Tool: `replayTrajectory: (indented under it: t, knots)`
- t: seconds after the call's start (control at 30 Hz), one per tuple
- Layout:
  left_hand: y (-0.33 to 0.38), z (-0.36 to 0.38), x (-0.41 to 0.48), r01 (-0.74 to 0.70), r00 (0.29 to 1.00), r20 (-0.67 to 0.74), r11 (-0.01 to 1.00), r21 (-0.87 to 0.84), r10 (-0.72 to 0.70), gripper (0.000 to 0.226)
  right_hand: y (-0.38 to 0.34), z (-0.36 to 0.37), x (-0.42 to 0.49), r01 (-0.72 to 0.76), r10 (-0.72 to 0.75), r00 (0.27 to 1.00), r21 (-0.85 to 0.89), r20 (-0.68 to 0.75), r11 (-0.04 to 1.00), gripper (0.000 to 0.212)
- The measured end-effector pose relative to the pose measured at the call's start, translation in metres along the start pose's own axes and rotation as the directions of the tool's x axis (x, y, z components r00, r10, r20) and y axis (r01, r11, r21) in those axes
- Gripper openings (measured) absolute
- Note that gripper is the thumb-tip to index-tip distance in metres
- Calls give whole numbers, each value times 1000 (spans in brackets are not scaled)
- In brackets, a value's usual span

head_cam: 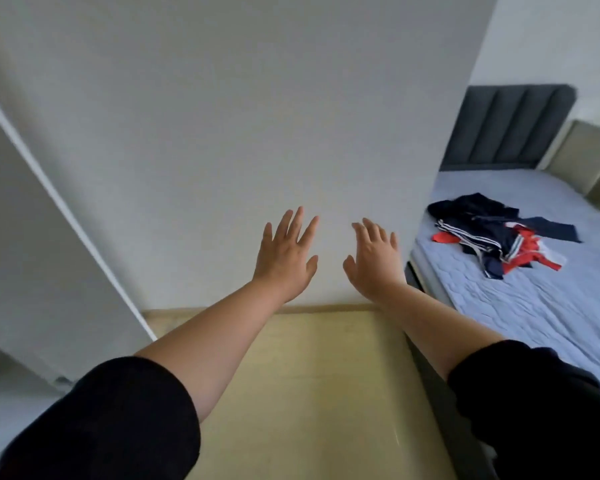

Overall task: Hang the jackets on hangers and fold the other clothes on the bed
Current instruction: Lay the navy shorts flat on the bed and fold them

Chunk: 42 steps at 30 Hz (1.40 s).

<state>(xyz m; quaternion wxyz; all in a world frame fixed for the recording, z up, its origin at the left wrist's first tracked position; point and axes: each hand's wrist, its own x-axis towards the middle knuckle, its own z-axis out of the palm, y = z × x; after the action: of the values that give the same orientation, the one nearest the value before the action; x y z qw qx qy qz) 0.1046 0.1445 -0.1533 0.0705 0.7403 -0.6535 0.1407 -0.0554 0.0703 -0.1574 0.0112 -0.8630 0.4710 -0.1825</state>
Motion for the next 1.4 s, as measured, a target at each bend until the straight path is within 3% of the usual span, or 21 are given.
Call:
replayTrajectory:
  t: [0.3,0.47,0.73,0.9,1.03,1.23,1.4]
  knots:
    - [321,9,83,-247,968,-7,951,-185,250,66,296,-88,-100,-351,345,935,-75,-75,934,59]
    - [423,24,104,-286,952,28,920,-268,304,68,395,-101,-128,-461,459,887,-45,-49,886,60]
    - [485,87,183,-283,948,53,906,-316,315,68,482,-71,-89,-478,478,878,-53,-27,877,64]
    - [514,151,267,-130,968,120,853,-506,219,65,539,-32,-17,-482,486,874,-115,13,869,65]
    - [532,212,365,-63,963,183,824,-563,199,63,602,8,78,-489,505,861,-171,58,855,63]
    - [542,330,494,15,941,290,837,-547,172,63,697,102,197,-528,559,806,-192,194,827,57]
    - [560,444,555,114,921,371,830,-546,117,61,763,212,235,-626,643,718,-157,268,764,59]
